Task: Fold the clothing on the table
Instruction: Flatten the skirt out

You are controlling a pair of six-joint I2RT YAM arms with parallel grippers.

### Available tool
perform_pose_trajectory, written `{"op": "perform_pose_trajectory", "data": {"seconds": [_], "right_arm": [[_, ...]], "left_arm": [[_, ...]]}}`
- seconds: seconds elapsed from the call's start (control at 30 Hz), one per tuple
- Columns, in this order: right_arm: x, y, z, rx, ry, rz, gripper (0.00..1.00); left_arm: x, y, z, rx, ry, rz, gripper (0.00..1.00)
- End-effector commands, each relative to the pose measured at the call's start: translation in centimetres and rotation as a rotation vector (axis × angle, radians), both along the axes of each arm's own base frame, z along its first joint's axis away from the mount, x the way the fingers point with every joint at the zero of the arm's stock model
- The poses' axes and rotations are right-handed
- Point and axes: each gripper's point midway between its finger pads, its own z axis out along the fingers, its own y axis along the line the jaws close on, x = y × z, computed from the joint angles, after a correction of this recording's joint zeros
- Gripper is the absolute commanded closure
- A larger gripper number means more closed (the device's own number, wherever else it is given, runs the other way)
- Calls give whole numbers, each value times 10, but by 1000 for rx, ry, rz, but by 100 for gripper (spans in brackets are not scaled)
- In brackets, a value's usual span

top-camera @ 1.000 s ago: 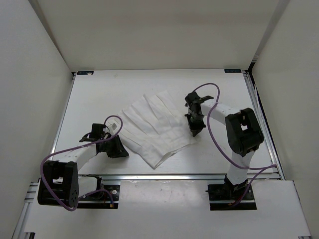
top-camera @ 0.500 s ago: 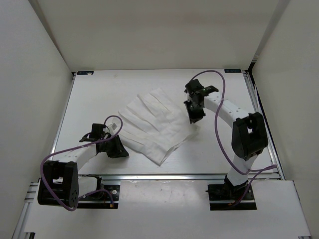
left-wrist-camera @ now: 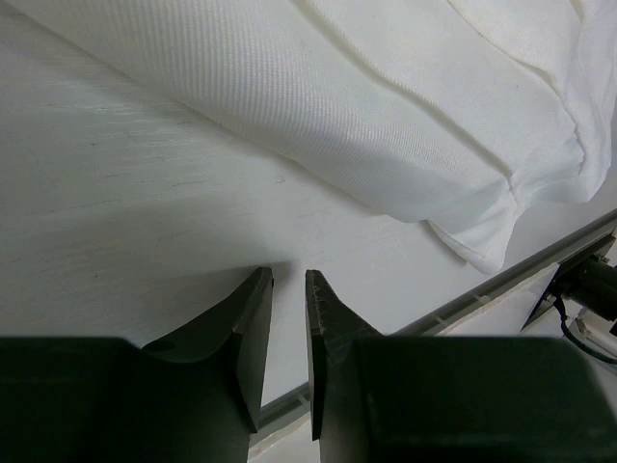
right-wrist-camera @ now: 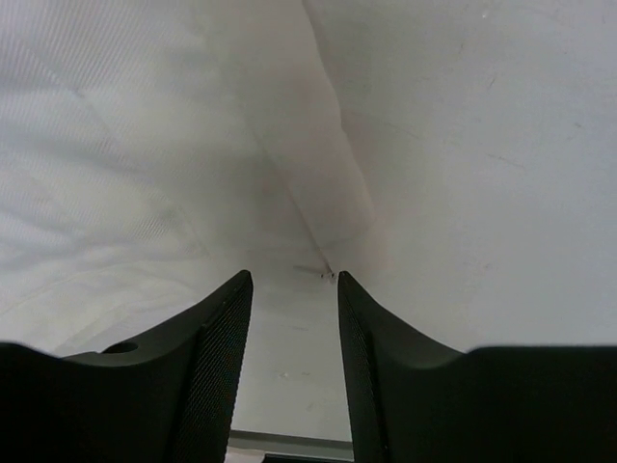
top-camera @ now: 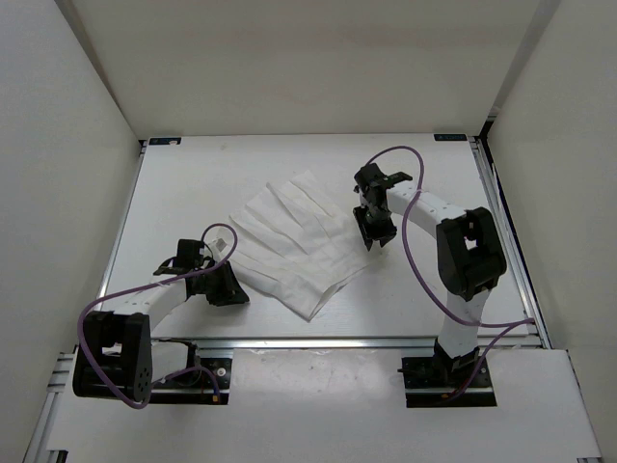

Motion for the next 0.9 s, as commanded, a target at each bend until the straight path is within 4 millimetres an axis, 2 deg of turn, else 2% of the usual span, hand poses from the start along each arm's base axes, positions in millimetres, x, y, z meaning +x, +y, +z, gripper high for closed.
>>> {"op": "perform_pose_trajectory", "data": {"seconds": [0.0, 0.1, 0.27, 0.47, 0.63, 0.7, 0.8, 0.83, 0.87], "right_arm": [[16, -4, -10, -23, -31, 31, 54], [21, -7, -19, -30, -23, 29, 55], [17, -8, -33, -46, -15, 46, 57], [17, -11, -35, -24, -13, 31, 58], [5, -10, -49, -18, 29, 42, 67], [-4, -10, -57, -16, 55, 45, 74], [-10, -9, -61, -15, 73, 34, 82], [-9, -10, -60, -12, 65, 31, 89], [-11, -11, -59, -21, 66, 28, 90]], "left_arm": [[2, -2, 3, -16, -15, -7, 69], [2, -2, 3, -19, -15, -5, 68], [2, 0, 3, -16, -12, -1, 68], [2, 0, 2, -22, -9, 7, 68], [3, 1, 3, -23, -11, 11, 68], [4, 2, 2, -16, -12, 19, 69], [3, 3, 2, -16, -8, 19, 69], [4, 3, 2, -17, -7, 24, 68], [3, 4, 1, -14, -9, 24, 69]]}}
